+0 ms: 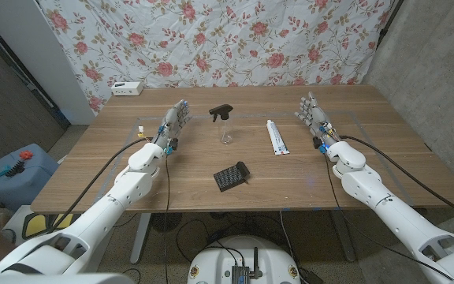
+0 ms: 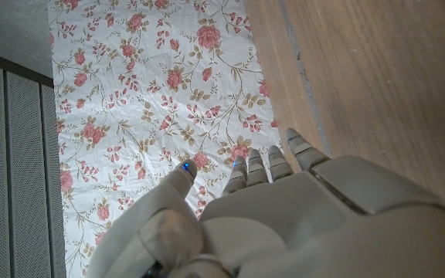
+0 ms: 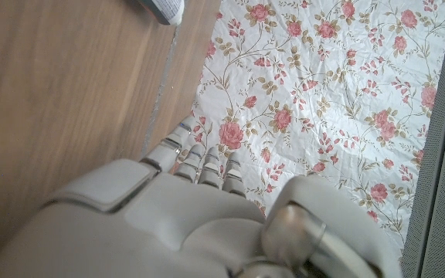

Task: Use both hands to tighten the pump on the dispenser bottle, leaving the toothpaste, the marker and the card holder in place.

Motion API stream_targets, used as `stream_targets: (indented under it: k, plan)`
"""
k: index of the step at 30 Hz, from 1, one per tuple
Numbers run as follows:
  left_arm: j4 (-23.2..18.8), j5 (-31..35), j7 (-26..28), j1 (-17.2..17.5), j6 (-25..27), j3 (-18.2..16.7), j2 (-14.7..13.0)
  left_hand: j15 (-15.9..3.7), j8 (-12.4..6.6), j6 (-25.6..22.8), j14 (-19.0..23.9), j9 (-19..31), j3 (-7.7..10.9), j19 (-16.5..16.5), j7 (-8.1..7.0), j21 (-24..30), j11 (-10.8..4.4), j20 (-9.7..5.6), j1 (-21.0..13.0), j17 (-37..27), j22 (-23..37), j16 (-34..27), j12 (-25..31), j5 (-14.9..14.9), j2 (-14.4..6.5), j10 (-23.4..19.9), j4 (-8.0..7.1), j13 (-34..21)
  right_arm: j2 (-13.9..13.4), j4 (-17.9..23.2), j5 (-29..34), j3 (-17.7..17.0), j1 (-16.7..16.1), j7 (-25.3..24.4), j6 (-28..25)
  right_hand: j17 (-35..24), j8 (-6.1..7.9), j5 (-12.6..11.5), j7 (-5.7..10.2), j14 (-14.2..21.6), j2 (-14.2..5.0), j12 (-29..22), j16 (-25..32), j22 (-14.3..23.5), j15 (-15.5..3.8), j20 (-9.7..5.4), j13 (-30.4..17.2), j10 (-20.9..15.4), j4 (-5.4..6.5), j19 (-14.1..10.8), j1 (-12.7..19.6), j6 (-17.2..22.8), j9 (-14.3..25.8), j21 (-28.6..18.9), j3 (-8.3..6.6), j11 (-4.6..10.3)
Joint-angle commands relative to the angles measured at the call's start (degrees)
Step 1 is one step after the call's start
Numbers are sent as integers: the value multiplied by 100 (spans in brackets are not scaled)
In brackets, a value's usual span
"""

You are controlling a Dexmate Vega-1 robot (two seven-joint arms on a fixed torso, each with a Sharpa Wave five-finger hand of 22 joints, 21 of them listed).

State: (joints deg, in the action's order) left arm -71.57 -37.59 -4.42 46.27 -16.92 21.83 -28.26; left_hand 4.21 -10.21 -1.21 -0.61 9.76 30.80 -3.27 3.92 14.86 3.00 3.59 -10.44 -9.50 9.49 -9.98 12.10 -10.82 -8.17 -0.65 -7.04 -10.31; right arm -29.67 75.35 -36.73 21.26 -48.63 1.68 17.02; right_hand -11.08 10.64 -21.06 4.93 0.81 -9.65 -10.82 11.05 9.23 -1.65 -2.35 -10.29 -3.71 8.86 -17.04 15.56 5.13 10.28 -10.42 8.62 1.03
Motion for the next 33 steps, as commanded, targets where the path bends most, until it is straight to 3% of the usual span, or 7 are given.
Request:
stream_targets:
  k: [1,9,19,33]
  plan:
    - [327,43,-138,-219,-159,71,144,30,-35,-1,24,16,39,-60,28,31,32,1,-70,-9,27,-41,16,-40,-1,4,25,-14,41,-23,70,3,-59,37,267,-18,29,-27,-3,2,-25,-33,23,26,-72,-235,-24,-43,12,-41,34,37,11,-26,1,-7]
    - [188,158,23,-212,-85,130,147,28,-30,-2,35,16,59,-68,9,0,23,6,-108,-4,26,-33,7,-36,5,-10,81,-13,-19,10,116,4,-53,49,260,-15,23,-26,1,2,-18,-34,22,26,-72,-237,-23,-55,8,-44,33,28,10,-26,-10,4]
    - [-184,241,-4,-108,177,171,-140,-23,-15,25,14,15,78,-68,-35,-57,-41,-4,-177,1,25,-12,-16,-21,48,-5,195,-12,-83,134,322,64,-50,-145,159,-12,19,-24,11,-1,-7,-29,22,26,-78,-236,-22,-56,5,-39,24,20,8,-22,-22,8]
    - [-257,408,-54,70,-183,89,-358,-95,-23,-2,40,14,80,-78,-97,-119,-135,-24,-255,5,23,-14,-28,-1,123,-26,337,-11,23,196,458,86,-160,-421,264,-9,22,-21,0,10,5,-32,26,25,-89,-240,-22,-83,3,-38,9,32,7,-20,-37,-5]
